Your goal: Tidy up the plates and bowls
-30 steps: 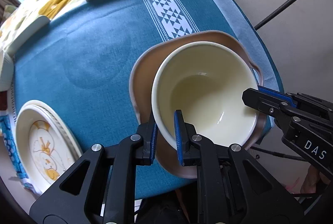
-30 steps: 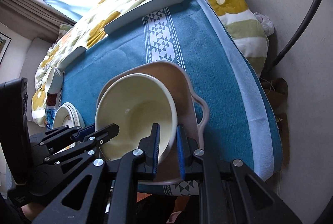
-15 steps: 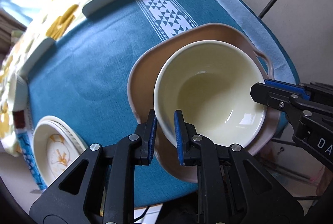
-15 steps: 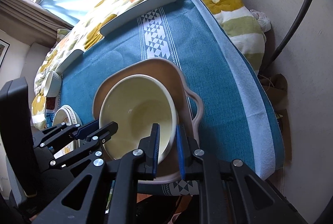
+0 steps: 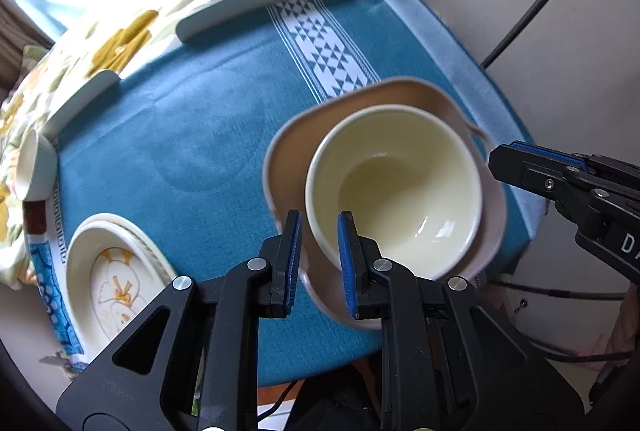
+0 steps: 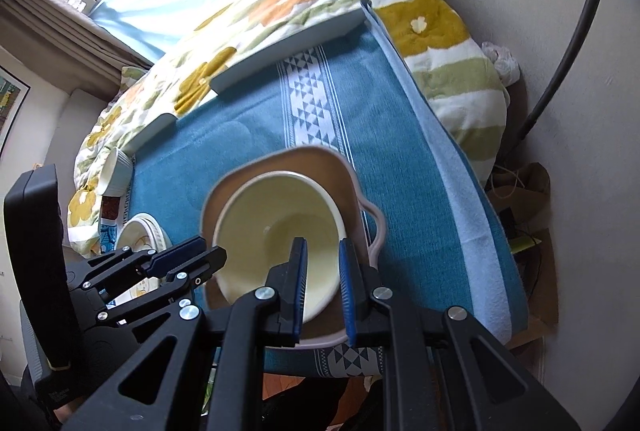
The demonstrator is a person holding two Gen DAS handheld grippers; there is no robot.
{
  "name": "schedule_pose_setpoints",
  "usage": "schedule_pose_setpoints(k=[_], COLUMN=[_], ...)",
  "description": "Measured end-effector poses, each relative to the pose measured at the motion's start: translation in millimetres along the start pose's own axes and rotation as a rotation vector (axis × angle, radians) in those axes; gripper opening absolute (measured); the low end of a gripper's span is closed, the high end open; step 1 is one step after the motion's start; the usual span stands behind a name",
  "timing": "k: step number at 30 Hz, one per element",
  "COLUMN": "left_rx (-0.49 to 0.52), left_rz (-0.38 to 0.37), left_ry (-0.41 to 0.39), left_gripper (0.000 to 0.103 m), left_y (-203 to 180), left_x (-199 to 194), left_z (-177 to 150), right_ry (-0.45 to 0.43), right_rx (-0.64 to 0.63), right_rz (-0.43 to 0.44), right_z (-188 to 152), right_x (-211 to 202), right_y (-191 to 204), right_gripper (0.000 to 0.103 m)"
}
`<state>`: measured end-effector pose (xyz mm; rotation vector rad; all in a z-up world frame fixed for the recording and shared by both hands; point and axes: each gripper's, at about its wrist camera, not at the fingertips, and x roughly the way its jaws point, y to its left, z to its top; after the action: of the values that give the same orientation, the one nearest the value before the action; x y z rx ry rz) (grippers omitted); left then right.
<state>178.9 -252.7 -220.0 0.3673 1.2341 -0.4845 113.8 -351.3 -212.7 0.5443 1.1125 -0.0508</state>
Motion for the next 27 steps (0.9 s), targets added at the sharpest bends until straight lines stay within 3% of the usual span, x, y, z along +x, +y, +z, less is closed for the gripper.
schedule_pose_setpoints(k=[6, 8, 10, 11, 13, 14, 15, 27], left_rx=[-0.091, -0.134, -0.181, -0.201, -0.228, -0.246, -0.272, -0.596], left_rz=[-0.008, 0.015, 0.047, 0.069, 0.105, 0.119, 0.128, 0.189], left_ry=[-0.142, -0.206, -0.273, -0.315, -0.378, -0.384, -0.387, -0.441], left_gripper=[0.017, 0.034, 0.089, 0.094, 0.096, 0.096, 0.096, 0.096], left_y=[23, 33, 44, 49, 58, 63, 70, 169], left_x=[-56, -76, -96, -106, -123, -128, -133, -176], left_z=[-4, -9, -15, -19, -28, -32, -37, -100], right_ry=[-0.062, -0.081, -0.106, -0.118, -0.136, -0.140, -0.146, -0.133], right_rx=[-0.079, -0.113, -0.142, -0.155, -0.183, -0.192, -0.203, -0.426], right_rz=[0.033, 0.038, 0.052, 0.057, 0.078, 0.093, 0.111, 0.243], right_z=[8, 10, 12, 13, 15, 16, 17, 28], right_x=[-28, -36, -43, -46, -49, -50, -50, -32], right_y=[21, 30, 39, 42, 50, 52, 56, 145], right_gripper=[0.015, 0.015, 0.015, 0.016, 0.038, 0.065, 0.085, 0.089])
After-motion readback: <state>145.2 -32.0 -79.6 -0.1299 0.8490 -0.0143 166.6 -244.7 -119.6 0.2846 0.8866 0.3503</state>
